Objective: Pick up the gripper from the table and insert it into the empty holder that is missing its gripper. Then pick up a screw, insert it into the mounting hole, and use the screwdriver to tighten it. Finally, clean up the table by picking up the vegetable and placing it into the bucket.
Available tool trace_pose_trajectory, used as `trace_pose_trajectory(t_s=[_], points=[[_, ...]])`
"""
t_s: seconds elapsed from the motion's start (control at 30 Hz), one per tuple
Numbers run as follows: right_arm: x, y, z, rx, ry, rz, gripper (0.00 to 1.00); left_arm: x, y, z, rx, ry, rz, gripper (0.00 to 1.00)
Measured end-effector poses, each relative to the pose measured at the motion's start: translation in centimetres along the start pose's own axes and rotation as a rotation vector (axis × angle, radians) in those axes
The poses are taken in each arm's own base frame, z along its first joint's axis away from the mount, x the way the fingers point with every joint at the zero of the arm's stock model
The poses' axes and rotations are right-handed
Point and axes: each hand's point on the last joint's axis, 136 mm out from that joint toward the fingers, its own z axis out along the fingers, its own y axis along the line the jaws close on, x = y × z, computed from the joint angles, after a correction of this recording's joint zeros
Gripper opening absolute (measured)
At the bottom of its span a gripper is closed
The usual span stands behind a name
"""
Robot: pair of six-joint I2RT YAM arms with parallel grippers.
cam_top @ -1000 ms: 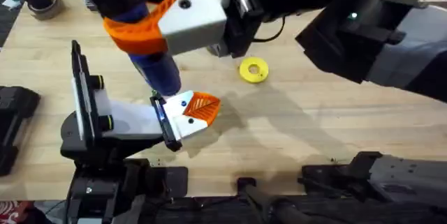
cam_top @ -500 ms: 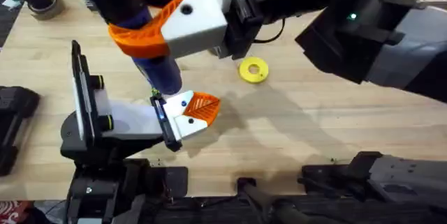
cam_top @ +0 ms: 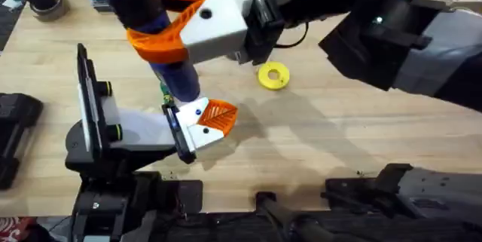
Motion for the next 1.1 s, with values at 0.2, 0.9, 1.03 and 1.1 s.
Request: trace_pose_trajectory(t_s=[0.2,0.9,1.03,1.1], points=[[0.0,-0.2,-0.6,-0.004,0.005,-0.003,0.025,0.0,0.0,0.0,0.000,0.000,0.000,0.004],[1.0,0.6,-0.3,-0.032,0.015,0.022,0.025,0.0,0.0,0.0,0.000,0.000,0.000,0.004],[1.2,0.9,-0.1,-0.036,0.013,0.024,0.025,0.0,0.0,0.0,0.000,0.000,0.000,0.004],[1.5,1.0,0.0,-0.036,0.016,0.031,0.025,0.0,0.0,0.0,0.000,0.000,0.000,0.004]])
